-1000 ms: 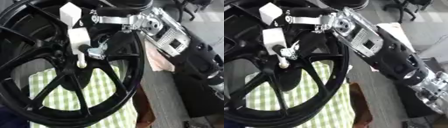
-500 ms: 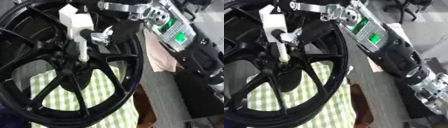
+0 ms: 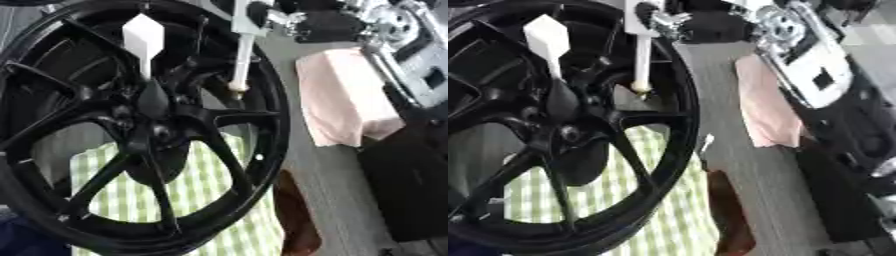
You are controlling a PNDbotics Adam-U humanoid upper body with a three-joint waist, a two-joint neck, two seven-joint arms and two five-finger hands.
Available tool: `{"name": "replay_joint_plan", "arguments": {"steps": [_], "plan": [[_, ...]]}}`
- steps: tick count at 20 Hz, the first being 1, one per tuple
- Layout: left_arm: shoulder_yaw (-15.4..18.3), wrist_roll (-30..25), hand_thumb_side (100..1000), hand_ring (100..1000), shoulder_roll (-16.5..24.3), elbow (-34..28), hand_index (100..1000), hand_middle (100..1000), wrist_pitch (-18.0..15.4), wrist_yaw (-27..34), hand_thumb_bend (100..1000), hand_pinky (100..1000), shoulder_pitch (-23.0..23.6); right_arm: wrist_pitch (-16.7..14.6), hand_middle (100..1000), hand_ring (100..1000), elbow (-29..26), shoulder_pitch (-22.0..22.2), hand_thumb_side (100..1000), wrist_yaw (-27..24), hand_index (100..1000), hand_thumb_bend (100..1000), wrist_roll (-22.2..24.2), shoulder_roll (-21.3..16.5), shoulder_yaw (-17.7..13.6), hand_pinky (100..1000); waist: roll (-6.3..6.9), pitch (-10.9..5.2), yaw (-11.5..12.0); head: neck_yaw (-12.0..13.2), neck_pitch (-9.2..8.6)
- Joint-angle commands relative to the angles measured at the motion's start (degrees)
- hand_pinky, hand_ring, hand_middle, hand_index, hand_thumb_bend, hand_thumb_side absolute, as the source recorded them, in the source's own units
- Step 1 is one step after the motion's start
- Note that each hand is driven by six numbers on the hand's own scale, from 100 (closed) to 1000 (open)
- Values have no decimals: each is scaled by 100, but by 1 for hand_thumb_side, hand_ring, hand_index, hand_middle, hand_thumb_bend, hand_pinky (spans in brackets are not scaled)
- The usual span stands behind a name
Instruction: Pull the pin out of the wheel hub.
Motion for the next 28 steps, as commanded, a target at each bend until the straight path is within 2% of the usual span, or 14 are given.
{"name": "replay_joint_plan", "arguments": {"steps": [1,5,9,10,11,12,13,14,15,18,24,26,27,28], "plan": [[95,96,745,748,44,-110,793,623,-25,-69,137,924,4,-185,234,878,317,260,465,196,496,100,-293,-221,-533,871,54,-77,-35,165,-90],[112,131,741,748,38,-110,792,623,-46,-83,138,923,10,-536,238,871,654,839,377,549,497,100,-649,-46,-1112,867,114,-86,-43,261,-186],[112,133,739,748,38,-110,792,623,-62,-72,138,923,0,-614,316,891,917,1401,385,895,565,100,-995,71,-1674,876,136,-107,15,266,-252],[111,131,739,748,38,-110,792,623,-66,-67,139,923,-6,-591,469,943,934,1545,407,983,681,100,-1083,116,-1818,889,134,-110,42,240,-267],[107,128,739,748,36,-110,792,623,-67,-60,139,923,-14,-555,538,979,936,1691,407,1073,740,100,-1173,166,-1964,896,130,-110,74,206,-283],[97,120,739,748,35,-110,792,623,-68,-52,139,923,-27,-535,702,1000,919,1851,361,1166,847,100,-1275,214,-2128,927,125,-104,115,167,-297],[66,95,740,748,31,-110,792,623,-71,-34,140,923,-57,-609,735,1000,866,2236,293,1240,864,100,-1649,284,-2538,936,117,-94,213,74,-309],[33,64,738,748,27,-110,792,623,-70,-12,148,924,-85,-730,757,1000,824,2569,132,1235,876,100,-2042,364,-2784,946,109,-86,297,-3,-313],[15,40,738,748,23,-110,793,623,-64,6,151,924,-100,-809,764,1000,822,2766,100,1181,879,100,-2294,430,-2890,951,101,-79,344,-47,-313],[0,11,740,749,21,-110,793,623,-31,38,150,925,-111,-839,780,1000,880,2950,100,1034,882,121,-2586,512,-2989,962,79,-59,368,-88,-297],[-17,-7,747,749,18,-110,793,623,6,28,150,926,-118,-729,790,1000,823,2972,100,974,889,180,-2644,580,-3018,970,45,-1,315,-117,-263],[-21,-10,748,749,15,-110,793,623,13,18,151,926,-118,-688,787,1000,807,2971,100,950,892,165,-2618,597,-3023,971,36,10,309,-125,-263],[-22,-12,749,748,12,-110,793,622,17,13,150,926,-117,-682,769,1000,798,2971,105,933,894,100,-2611,607,-3025,965,31,17,306,-125,-267],[-23,-13,749,748,10,-110,792,622,20,8,150,926,-117,-675,761,1000,793,2971,146,914,890,100,-2626,618,-3030,961,26,21,305,-124,-268]]}}
